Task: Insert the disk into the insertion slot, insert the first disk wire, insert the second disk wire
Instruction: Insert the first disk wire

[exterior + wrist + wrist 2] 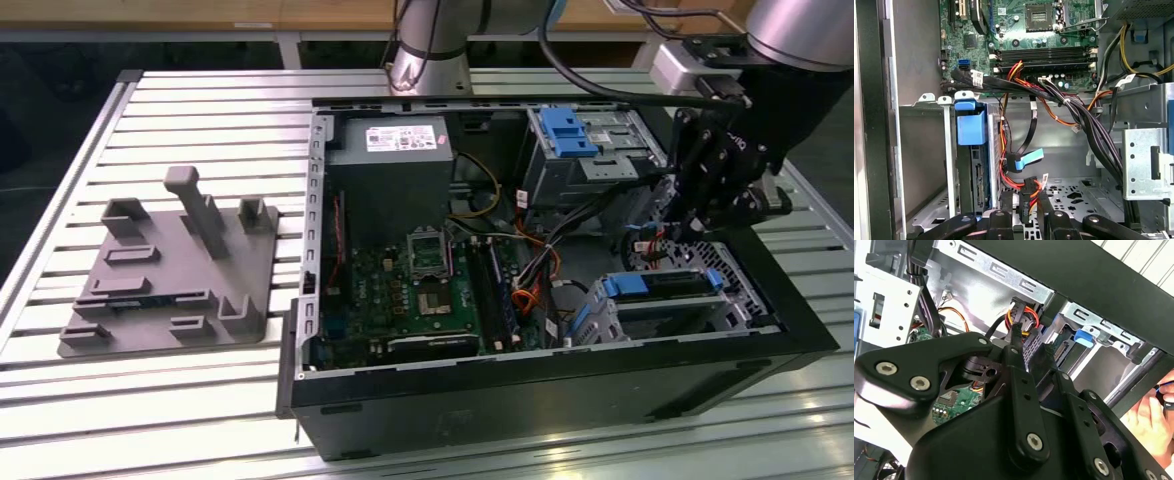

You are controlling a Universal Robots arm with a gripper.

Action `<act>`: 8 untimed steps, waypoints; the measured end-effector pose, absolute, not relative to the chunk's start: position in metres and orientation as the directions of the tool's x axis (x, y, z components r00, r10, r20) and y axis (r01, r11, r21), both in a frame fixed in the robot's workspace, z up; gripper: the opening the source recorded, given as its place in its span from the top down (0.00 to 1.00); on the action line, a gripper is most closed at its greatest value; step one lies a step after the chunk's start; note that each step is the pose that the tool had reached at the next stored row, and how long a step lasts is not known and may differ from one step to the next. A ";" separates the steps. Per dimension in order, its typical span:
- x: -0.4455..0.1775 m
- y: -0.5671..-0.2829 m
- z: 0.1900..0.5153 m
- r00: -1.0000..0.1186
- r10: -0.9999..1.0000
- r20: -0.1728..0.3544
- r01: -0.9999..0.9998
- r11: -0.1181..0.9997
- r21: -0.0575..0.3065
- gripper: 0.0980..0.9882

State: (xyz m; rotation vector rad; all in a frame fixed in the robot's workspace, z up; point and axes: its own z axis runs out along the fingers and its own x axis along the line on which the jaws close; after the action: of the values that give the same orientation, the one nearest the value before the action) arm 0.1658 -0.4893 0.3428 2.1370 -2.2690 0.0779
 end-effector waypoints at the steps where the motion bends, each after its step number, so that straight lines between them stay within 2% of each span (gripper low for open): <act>1: 0.166 -0.489 0.343 -0.060 -0.997 0.053 -0.998 0.059 -0.020 0.74; 8: 0.169 -0.487 0.341 -0.060 -0.996 0.063 -0.998 0.059 -0.008 0.74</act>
State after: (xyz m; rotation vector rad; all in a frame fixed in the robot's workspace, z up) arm 0.1692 -0.4871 0.3414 2.1258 -2.2561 0.0762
